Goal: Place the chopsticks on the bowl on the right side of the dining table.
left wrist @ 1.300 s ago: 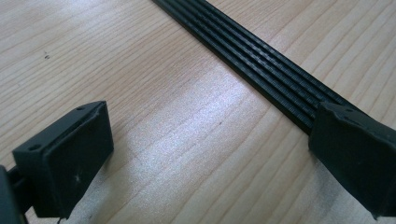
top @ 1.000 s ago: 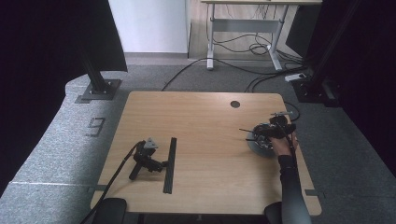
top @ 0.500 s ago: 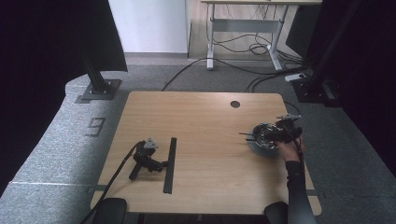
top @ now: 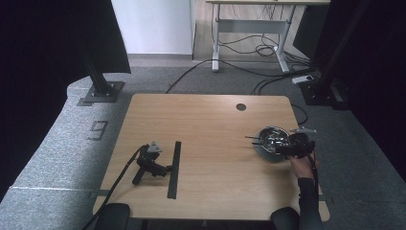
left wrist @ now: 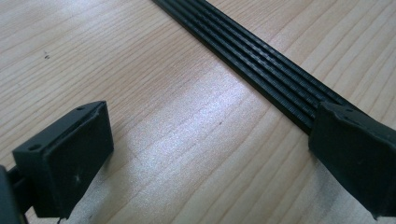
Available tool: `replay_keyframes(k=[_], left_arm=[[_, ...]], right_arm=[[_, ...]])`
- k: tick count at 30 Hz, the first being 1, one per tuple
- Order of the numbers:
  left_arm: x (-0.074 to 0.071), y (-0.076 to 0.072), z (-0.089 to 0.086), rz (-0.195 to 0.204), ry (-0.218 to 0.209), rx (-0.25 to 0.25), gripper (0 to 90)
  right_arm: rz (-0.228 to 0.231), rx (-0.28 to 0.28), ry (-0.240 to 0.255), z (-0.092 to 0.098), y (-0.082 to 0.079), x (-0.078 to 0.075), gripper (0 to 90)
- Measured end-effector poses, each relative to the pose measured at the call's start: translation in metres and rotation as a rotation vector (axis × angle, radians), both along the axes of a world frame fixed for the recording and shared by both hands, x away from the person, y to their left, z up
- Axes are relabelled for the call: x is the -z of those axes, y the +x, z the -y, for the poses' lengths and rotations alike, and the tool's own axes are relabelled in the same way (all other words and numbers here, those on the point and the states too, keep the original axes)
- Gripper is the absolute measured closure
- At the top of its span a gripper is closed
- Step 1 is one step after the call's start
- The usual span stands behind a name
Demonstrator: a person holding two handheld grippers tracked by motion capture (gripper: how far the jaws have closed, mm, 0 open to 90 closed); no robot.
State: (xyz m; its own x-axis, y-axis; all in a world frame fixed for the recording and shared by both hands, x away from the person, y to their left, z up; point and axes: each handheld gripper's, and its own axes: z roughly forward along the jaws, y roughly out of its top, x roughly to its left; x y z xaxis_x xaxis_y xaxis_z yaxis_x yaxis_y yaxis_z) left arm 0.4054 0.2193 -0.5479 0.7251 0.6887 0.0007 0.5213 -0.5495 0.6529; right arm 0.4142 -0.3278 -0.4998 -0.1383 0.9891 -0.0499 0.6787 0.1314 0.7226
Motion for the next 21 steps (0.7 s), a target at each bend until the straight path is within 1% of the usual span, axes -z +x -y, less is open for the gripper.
replay_keyframes(k=[3, 6, 8, 16, 21], left_arm=[[0.0, 0.0, 0.0, 0.0, 0.0, 0.0, 0.0], [0.0, 0.0, 0.0, 0.0, 0.0, 0.0, 0.0], [0.0, 0.0, 0.0, 0.0, 0.0, 0.0, 0.0], [0.0, 0.0, 0.0, 0.0, 0.0, 0.0, 0.0], [0.0, 0.0, 0.0, 0.0, 0.0, 0.0, 0.0]], right_arm=[[0.008, 0.002, -0.003, -0.001, 0.0, 0.006, 1.8], [-0.005, -0.003, -0.009, -0.002, 0.001, 0.012, 1.8], [-0.004, -0.001, -0.012, -0.003, 0.002, 0.014, 1.8], [-0.01, -0.001, -0.018, 0.0, 0.005, 0.019, 1.8], [-0.006, -0.005, -0.022, -0.001, 0.006, 0.021, 1.9]])
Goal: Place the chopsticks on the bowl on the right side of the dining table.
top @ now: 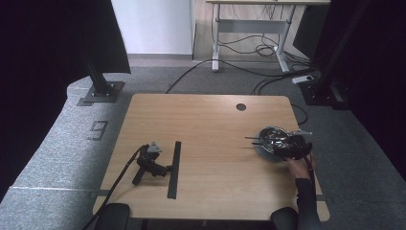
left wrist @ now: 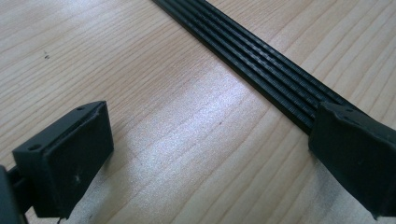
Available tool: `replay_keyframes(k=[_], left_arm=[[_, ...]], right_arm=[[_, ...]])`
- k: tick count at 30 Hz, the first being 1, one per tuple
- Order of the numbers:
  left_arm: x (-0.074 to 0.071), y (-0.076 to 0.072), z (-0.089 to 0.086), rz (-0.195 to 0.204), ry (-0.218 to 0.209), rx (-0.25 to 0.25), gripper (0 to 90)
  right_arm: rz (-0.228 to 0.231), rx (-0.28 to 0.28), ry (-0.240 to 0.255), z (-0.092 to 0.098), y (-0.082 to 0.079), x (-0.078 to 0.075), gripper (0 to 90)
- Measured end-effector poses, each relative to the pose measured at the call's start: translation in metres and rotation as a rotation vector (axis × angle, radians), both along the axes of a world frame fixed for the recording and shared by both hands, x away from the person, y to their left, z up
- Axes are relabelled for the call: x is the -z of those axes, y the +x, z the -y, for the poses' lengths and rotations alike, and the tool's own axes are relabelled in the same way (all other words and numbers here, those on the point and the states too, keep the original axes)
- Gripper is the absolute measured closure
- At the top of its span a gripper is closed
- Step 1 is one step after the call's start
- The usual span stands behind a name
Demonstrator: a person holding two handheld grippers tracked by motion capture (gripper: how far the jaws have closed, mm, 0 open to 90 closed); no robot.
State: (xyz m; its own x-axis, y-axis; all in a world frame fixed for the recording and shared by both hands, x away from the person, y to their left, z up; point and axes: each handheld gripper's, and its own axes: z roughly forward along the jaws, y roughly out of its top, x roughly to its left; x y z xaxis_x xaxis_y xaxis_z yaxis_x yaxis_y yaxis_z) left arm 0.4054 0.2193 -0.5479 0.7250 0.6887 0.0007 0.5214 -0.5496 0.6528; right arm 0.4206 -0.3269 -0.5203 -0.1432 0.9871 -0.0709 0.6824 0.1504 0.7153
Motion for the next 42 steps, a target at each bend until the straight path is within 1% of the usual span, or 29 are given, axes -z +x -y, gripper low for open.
replay_keyframes(k=[3, 7, 15, 19, 22, 25, 27, 32, 36, 42], left_arm=[[0.0, 0.0, 0.0, 0.0, 0.0, 0.0, 0.0], [0.0, 0.0, 0.0, 0.0, 0.0, 0.0, 0.0], [0.0, 0.0, 0.0, 0.0, 0.0, 0.0, 0.0], [0.0, 0.0, 0.0, 0.0, 0.0, 0.0, 0.0], [0.0, 0.0, 0.0, 0.001, 0.0, 0.001, 0.0], [0.0, 0.0, 0.0, 0.001, 0.0, 0.001, 0.0], [0.0, 0.0, 0.0, 0.001, 0.0, 0.001, 0.0], [0.0, 0.0, 0.0, 0.001, 0.0, 0.001, 0.0], [0.0, 0.0, 0.0, 0.001, 0.0, 0.001, 0.0], [0.0, 0.0, 0.0, 0.0, 0.0, 0.001, 0.0]], right_arm=[[-0.005, -0.003, -0.007, -0.001, 0.001, 0.001, 1.9], [0.008, -0.007, -0.006, 0.0, -0.001, -0.001, 1.9], [0.026, -0.027, 0.015, -0.002, -0.01, -0.01, 1.4], [0.025, -0.039, 0.031, -0.004, -0.016, -0.014, 1.4], [0.037, -0.064, 0.029, -0.007, -0.026, -0.019, 1.4], [0.049, -0.084, 0.044, -0.01, -0.034, -0.021, 1.4], [0.054, -0.099, 0.04, -0.013, -0.039, -0.023, 1.4], [0.05, -0.134, 0.048, -0.02, -0.048, -0.022, 1.4], [0.037, -0.169, 0.054, -0.025, -0.057, -0.019, 1.4], [0.034, -0.2, 0.059, -0.029, -0.064, -0.017, 1.7]])
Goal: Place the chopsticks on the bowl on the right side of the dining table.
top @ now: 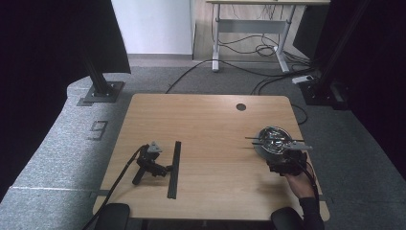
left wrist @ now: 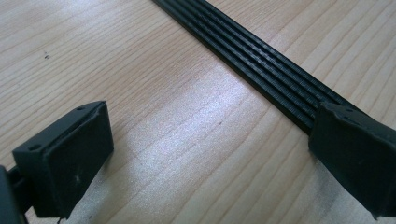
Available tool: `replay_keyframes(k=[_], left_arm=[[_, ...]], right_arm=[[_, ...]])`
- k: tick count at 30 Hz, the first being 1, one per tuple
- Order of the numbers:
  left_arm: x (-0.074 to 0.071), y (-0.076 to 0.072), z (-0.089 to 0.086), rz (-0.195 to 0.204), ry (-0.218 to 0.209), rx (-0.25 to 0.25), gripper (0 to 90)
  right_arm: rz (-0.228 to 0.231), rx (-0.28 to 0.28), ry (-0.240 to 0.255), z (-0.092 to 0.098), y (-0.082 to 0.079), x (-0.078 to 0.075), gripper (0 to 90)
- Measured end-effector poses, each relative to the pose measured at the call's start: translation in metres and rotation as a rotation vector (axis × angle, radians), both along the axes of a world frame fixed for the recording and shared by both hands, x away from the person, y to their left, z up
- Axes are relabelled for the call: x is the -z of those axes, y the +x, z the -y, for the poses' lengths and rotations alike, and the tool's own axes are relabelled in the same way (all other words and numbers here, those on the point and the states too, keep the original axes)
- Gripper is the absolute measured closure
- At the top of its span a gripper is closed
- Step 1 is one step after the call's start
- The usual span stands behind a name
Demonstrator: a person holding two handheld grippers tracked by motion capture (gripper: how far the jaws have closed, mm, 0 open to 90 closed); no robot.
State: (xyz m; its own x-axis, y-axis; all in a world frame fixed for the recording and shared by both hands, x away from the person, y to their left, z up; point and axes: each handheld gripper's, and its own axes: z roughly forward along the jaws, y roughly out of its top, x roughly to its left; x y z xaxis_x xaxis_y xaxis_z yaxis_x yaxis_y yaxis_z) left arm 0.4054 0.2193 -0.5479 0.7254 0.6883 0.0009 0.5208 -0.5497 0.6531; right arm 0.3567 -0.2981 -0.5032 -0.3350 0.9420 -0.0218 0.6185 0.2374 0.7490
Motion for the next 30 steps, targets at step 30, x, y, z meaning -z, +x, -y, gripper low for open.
replay_keyframes(k=[30], left_arm=[[0.0, 0.0, 0.0, 0.0, 0.0, 0.0, 0.0]], right_arm=[[-0.058, -0.218, -0.008, -0.067, -0.001, 0.012, 2.2]])
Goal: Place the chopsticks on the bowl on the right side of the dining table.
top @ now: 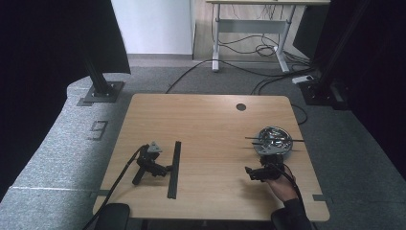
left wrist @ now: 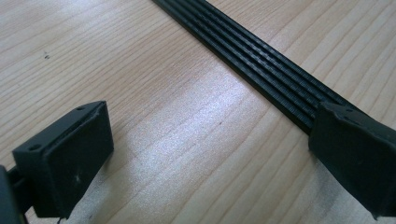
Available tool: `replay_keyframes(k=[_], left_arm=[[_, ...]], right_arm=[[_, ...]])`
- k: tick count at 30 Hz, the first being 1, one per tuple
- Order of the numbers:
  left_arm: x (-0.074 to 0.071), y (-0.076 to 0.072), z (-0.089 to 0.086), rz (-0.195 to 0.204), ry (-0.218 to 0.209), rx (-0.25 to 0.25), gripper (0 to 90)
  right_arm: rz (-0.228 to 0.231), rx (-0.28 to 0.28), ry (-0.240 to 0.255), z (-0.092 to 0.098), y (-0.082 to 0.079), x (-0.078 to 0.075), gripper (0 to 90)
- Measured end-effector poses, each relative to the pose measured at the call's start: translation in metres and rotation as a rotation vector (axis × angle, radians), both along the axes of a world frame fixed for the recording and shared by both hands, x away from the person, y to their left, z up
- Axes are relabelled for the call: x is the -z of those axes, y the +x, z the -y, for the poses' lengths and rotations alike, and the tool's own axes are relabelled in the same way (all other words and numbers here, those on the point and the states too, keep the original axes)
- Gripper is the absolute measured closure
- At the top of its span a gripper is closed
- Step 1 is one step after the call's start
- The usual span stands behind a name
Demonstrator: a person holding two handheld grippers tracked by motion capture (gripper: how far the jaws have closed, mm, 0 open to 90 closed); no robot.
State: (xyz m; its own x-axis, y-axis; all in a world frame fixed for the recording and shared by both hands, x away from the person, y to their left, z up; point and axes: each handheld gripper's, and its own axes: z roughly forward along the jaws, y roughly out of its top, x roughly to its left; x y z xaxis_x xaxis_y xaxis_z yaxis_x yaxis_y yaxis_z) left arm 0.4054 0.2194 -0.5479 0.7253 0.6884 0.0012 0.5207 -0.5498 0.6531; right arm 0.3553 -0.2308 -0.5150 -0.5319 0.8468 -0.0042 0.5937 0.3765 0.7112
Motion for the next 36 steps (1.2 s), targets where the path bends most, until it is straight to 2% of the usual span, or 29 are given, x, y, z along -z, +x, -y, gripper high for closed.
replay_keyframes(k=[7, 13, 18, 23, 36], left_arm=[[0.0, 0.0, 0.0, 0.0, 0.0, 0.0, 0.0], [0.0, 0.0, 0.0, 0.0, 0.0, 0.0, 0.0], [0.0, 0.0, 0.0, 0.0, 0.0, 0.0, 0.0], [0.0, 0.0, 0.0, 0.0, -0.001, 0.0, 0.0], [0.0, 0.0, 0.0, -0.001, -0.001, -0.002, 0.0]], right_arm=[[-0.025, -0.066, -0.02, -0.023, 0.01, 0.006, 2.0], [-0.043, -0.102, -0.029, -0.035, 0.018, 0.008, 0.8], [-0.04, -0.138, -0.051, -0.048, 0.024, 0.007, 0.0], [-0.046, -0.168, -0.03, -0.061, 0.032, 0.003, 0.0], [-0.068, -0.222, -0.024, -0.099, 0.051, -0.003, 0.0]])
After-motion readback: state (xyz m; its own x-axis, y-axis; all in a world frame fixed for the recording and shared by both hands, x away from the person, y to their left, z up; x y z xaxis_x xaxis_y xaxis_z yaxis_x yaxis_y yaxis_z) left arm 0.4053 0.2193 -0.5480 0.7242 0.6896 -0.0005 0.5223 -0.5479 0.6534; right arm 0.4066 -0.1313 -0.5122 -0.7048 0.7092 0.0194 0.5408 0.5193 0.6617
